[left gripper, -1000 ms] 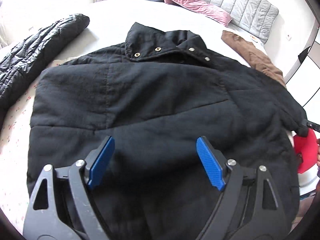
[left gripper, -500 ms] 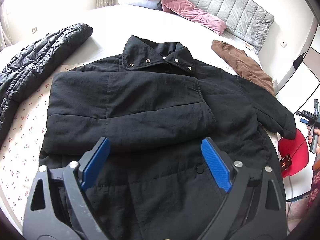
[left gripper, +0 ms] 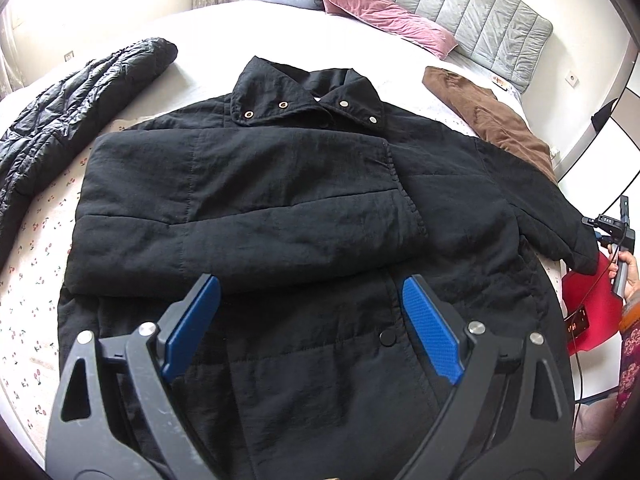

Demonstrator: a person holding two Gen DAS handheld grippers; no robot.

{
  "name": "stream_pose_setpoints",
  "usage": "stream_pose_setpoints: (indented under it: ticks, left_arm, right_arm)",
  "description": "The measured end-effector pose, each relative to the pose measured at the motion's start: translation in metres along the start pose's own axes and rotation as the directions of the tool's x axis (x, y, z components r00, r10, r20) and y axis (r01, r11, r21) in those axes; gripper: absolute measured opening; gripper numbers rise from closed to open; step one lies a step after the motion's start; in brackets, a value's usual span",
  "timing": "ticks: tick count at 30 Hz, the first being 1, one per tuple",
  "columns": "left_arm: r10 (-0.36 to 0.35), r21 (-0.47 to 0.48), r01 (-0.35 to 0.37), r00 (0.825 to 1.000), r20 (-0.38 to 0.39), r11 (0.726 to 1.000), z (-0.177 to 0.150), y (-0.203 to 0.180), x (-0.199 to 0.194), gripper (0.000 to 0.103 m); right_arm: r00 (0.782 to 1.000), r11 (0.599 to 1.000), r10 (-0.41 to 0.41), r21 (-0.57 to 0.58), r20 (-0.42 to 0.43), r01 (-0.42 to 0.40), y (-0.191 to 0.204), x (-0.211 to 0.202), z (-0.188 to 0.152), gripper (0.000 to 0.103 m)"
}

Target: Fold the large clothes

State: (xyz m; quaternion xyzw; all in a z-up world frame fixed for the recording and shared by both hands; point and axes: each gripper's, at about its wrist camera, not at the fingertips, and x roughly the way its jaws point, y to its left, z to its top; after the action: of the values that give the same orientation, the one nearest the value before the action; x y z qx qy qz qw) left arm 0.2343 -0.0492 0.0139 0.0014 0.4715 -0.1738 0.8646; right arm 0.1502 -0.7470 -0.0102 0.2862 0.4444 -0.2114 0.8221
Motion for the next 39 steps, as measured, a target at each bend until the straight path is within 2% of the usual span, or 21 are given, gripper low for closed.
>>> stream_pose_setpoints:
  ticks: [1, 3, 5, 9, 12, 16, 20, 27, 31, 33, 34, 35, 36, 37, 38, 39]
  left_arm:
    - [-0.001, 0.005, 0.001, 1.0, 0.0, 1.0, 0.0, -0.001, 0.0, 0.093]
    - [-0.011, 0.009, 0.011, 1.0, 0.0, 1.0, -0.001, -0.001, 0.0, 0.093]
    - [-0.025, 0.007, 0.025, 1.0, 0.004, 1.0, -0.001, 0.0, -0.001, 0.093]
    - [-0.067, -0.009, 0.067, 0.998, 0.02, 0.998, -0.002, 0.004, -0.005, 0.093]
    - [-0.095, -0.019, 0.096, 0.995, 0.031, 0.995, -0.003, 0.007, -0.009, 0.093]
    - [-0.12, -0.025, 0.122, 0.991, 0.052, 0.992, -0.004, 0.011, -0.016, 0.093]
    - [-0.143, -0.034, 0.146, 0.987, 0.077, 0.989, -0.004, 0.018, -0.026, 0.093]
    - [-0.164, -0.047, 0.17, 0.979, 0.122, 0.984, 0.003, 0.039, -0.04, 0.093]
    - [-0.16, -0.066, 0.17, 0.978, 0.136, 0.983, 0.006, 0.053, -0.038, 0.093]
    - [-0.166, -0.083, 0.179, 0.976, 0.137, 0.98, 0.008, 0.062, -0.034, 0.093]
    - [-0.173, -0.095, 0.187, 0.976, 0.132, 0.978, 0.009, 0.066, -0.03, 0.093]
    - [-0.182, -0.107, 0.196, 0.975, 0.126, 0.975, 0.01, 0.069, -0.026, 0.093]
    - [-0.189, -0.118, 0.203, 0.975, 0.118, 0.972, 0.012, 0.072, -0.022, 0.093]
    - [-0.2, -0.129, 0.213, 0.974, 0.107, 0.968, 0.013, 0.075, -0.017, 0.093]
    - [-0.212, -0.136, 0.224, 0.973, 0.096, 0.965, 0.015, 0.077, -0.011, 0.093]
    - [-0.222, -0.14, 0.233, 0.971, 0.087, 0.962, 0.017, 0.077, -0.005, 0.093]
  right_arm:
    - [1.0, 1.0, 0.006, 0.0, -0.007, -0.006, 0.002, -0.001, 0.001, 0.008]
    - [0.997, 0.996, 0.082, 0.035, -0.004, -0.082, 0.003, -0.015, 0.002, 0.007]
    - [0.994, 0.994, 0.109, 0.003, 0.019, -0.109, 0.017, -0.039, 0.003, 0.007]
    - [0.989, 0.986, 0.14, -0.095, 0.044, -0.136, 0.064, -0.093, 0.008, 0.005]
    - [0.979, 0.969, 0.194, -0.171, 0.065, -0.181, 0.114, -0.135, 0.01, 0.004]
    - [0.97, 0.929, 0.236, -0.305, 0.057, -0.208, 0.204, -0.172, 0.005, 0.003]
    - [0.961, 0.871, 0.277, -0.423, 0.007, -0.249, 0.302, -0.184, -0.011, 0.003]
    - [0.939, 0.75, 0.323, -0.572, -0.121, -0.332, 0.483, -0.167, -0.068, 0.003]
    - [0.915, 0.694, 0.344, -0.6, -0.21, -0.398, 0.563, -0.141, -0.104, 0.004]
    - [0.878, 0.657, 0.375, -0.583, -0.297, -0.478, 0.593, -0.128, -0.121, 0.013]
    - [0.851, 0.634, 0.389, -0.567, -0.354, -0.525, 0.606, -0.122, -0.129, 0.015]
    - [0.826, 0.614, 0.414, -0.552, -0.383, -0.564, 0.615, -0.121, -0.137, 0.023]
    - [0.819, 0.601, 0.426, -0.555, -0.385, -0.574, 0.619, -0.123, -0.143, 0.038]
    - [0.822, 0.591, 0.428, -0.571, -0.376, -0.569, 0.622, -0.124, -0.146, 0.047]
    - [0.835, 0.584, 0.422, -0.598, -0.353, -0.549, 0.622, -0.125, -0.149, 0.057]
    - [0.846, 0.586, 0.414, -0.613, -0.336, -0.53, 0.617, -0.124, -0.148, 0.058]
